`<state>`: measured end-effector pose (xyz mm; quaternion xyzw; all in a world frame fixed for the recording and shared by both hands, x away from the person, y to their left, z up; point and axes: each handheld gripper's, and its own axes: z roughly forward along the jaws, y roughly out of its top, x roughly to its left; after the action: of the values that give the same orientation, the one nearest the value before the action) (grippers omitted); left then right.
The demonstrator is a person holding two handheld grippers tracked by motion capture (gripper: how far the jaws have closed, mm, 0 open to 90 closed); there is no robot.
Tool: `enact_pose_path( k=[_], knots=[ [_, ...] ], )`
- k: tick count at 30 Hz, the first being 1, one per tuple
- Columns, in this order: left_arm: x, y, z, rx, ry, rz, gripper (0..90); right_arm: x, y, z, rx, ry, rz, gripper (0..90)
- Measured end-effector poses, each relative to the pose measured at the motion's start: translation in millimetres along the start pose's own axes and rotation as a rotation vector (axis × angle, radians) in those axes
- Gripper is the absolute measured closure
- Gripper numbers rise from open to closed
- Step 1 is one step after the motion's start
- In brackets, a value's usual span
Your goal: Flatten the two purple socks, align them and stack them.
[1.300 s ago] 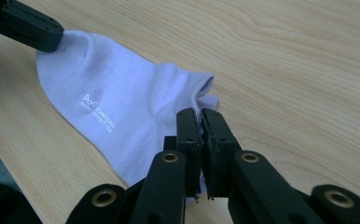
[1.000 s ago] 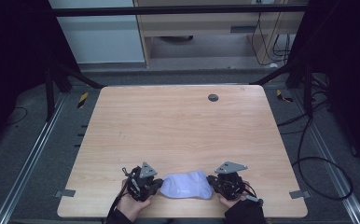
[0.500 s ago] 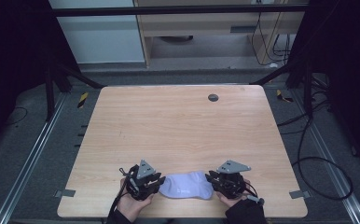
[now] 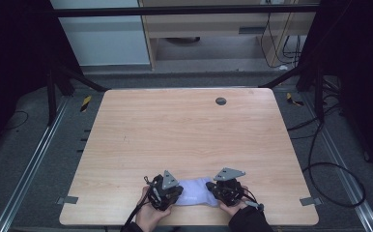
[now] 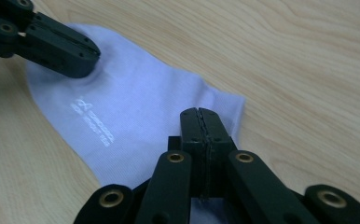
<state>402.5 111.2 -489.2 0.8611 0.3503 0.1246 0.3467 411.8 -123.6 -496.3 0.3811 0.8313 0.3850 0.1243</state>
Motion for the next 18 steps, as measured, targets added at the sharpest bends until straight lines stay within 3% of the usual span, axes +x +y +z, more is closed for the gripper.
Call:
enact_pose_path(
  k=[5,8,12,18],
  knots=[
    [0.8,0.7,-3.2,-0.022,-0.004,0.007,82.9,-3.0,-2.3,-2.2,0.010,-0.003,0.009,89.4],
    [5.9,2.2,-10.9,-0.063,0.004,-0.016,78.0,-4.8,-1.0,-6.4,-0.008,-0.007,0.014,87.6],
    [20.1,3.3,-23.9,-0.120,0.031,-0.048,71.3,-12.0,0.4,-15.7,-0.053,-0.021,0.037,82.9],
    [43.9,-0.2,-34.3,-0.158,0.089,-0.085,56.4,-33.0,-1.5,-30.9,-0.126,-0.090,0.088,66.9]
  ],
)
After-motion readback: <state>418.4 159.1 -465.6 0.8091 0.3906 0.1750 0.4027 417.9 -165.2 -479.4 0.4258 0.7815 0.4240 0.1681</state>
